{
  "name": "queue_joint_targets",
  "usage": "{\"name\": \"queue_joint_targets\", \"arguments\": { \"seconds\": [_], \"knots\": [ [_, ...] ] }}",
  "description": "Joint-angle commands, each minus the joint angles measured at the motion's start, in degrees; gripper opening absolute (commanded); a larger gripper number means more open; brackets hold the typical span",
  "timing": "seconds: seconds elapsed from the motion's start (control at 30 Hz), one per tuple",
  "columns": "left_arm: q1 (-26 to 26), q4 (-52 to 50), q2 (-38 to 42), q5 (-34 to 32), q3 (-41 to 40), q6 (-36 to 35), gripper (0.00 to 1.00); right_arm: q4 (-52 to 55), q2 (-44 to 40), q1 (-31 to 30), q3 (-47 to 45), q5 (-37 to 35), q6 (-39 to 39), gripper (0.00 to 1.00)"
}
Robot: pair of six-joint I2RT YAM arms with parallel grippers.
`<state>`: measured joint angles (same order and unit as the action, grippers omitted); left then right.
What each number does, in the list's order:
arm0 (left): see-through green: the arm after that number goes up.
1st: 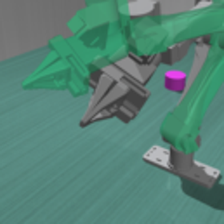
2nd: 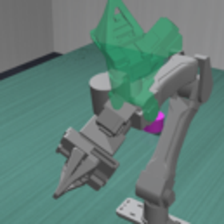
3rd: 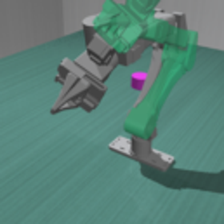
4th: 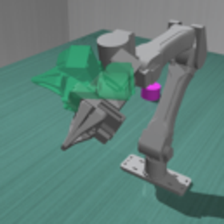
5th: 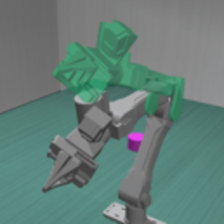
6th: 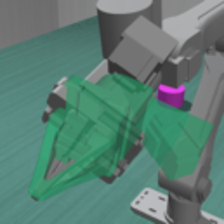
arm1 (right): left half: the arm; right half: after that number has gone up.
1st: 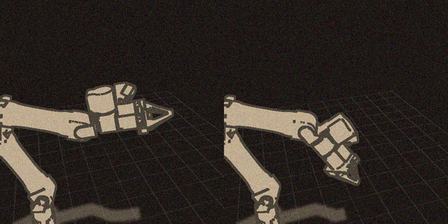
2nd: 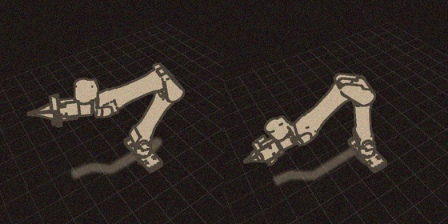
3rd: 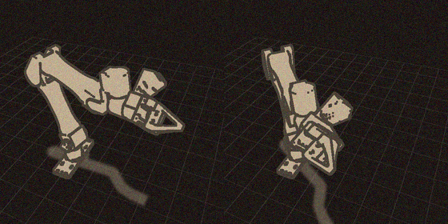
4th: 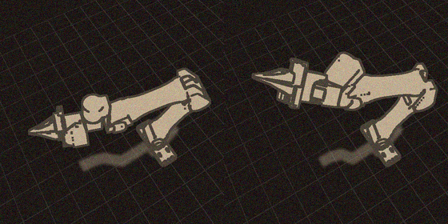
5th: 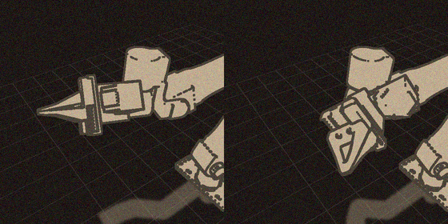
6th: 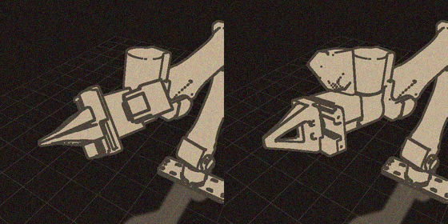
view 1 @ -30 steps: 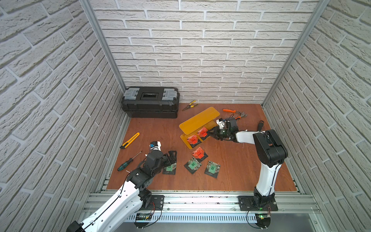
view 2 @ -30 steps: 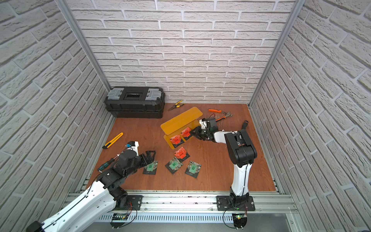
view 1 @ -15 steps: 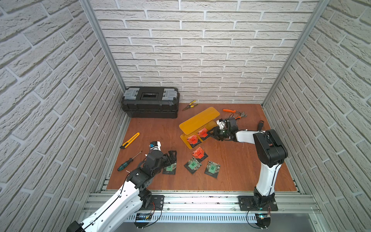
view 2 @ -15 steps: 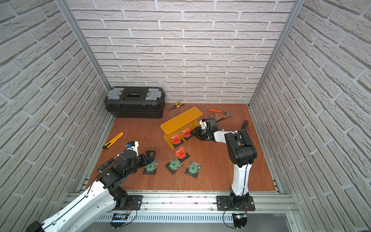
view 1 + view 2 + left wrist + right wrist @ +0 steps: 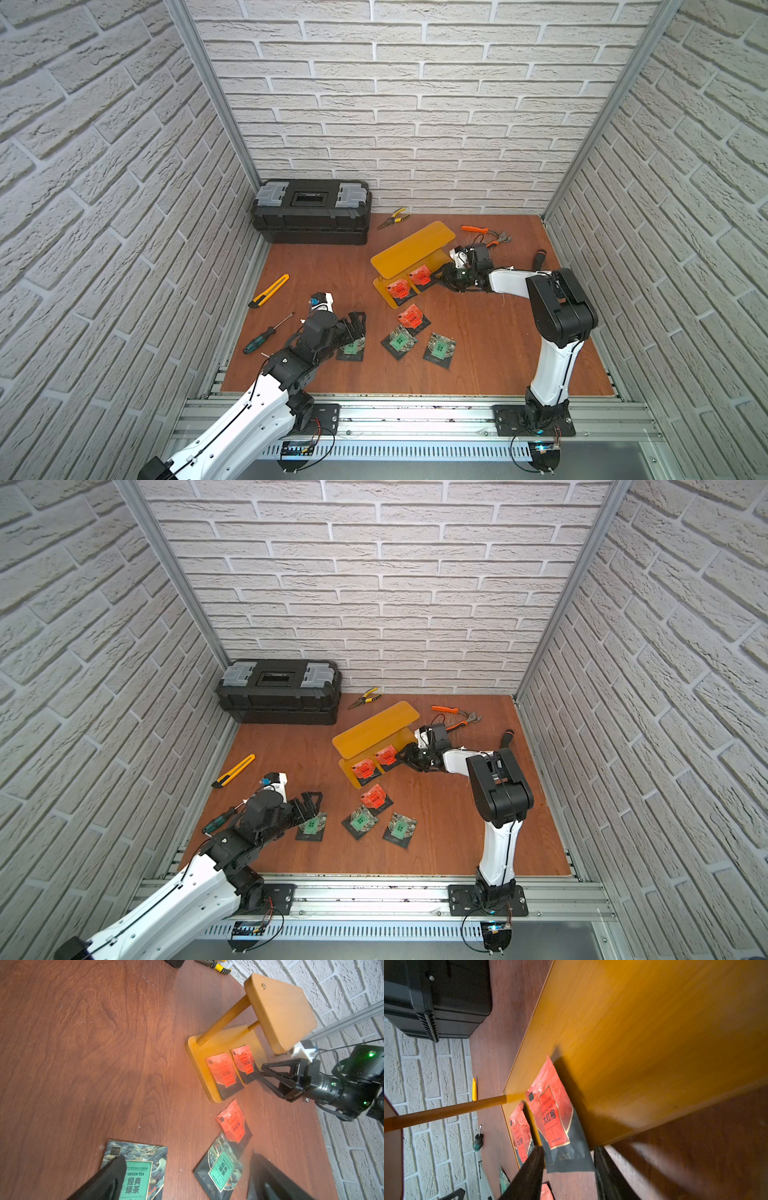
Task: Place the tea bags on the shelf by color
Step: Place the tea bag on the shelf.
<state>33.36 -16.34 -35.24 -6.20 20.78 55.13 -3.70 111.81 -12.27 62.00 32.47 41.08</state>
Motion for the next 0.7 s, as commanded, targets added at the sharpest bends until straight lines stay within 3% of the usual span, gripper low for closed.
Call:
{"name": "queue_joint_targets", "arguments": {
  "seconds": [0.0,0.67],
  "knots": [
    [-0.44,1.44,0.09,-0.63,-0.92,0.02,0.99,1.17,-3.17,-0.32,0.84,-1.78,-2.14,0.45],
    [-0.49,1.57,0.10,-0.49,-0.87,0.06,0.99,2.11,-4.71,-0.33,0.24,-3.56,-2.76,0.46]
  ]
}}
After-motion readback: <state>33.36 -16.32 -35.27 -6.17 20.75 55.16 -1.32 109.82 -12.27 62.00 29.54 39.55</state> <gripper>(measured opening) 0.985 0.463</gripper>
